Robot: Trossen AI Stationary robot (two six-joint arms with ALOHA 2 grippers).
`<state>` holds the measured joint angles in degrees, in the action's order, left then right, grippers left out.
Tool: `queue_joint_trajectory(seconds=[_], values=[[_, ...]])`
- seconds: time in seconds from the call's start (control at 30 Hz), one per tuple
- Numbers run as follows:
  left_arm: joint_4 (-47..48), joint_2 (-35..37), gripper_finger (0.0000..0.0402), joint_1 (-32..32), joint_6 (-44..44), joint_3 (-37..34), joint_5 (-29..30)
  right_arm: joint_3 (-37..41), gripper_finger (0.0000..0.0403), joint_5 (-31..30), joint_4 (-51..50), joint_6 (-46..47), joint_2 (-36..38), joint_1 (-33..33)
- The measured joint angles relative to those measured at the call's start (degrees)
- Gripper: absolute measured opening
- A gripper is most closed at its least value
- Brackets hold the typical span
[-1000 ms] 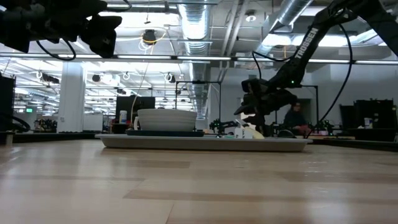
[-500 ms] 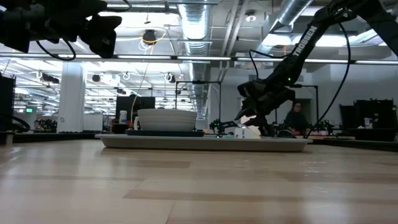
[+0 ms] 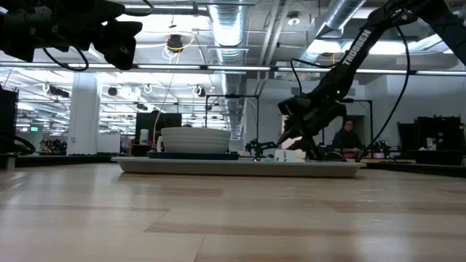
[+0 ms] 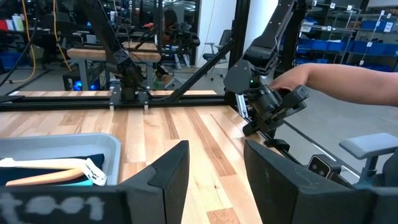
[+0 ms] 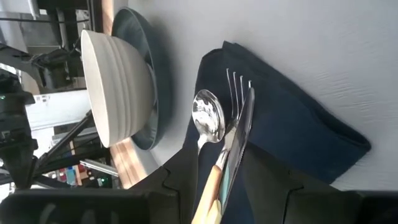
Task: Set up tray
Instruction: Put the yellow knife on the blue napkin to the right of the orange fork, then return to home position
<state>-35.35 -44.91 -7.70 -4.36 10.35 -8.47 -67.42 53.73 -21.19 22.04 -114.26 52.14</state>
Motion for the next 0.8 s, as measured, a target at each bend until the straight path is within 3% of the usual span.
queue_joint_trajectory(seconds=[0.57,0.8], values=[[-0.11,0.0,0.0141,0.04,-0.1,0.0,0.21,-2.6,0.0113,-2.81,-11.85,-6.03,0.0,0.0],[0.41,1.21,0.0141,0.04,-0.11,0.02,5.05,-2.6,0.0113,-3.2,-13.43,-10.02,1.23,-0.19]])
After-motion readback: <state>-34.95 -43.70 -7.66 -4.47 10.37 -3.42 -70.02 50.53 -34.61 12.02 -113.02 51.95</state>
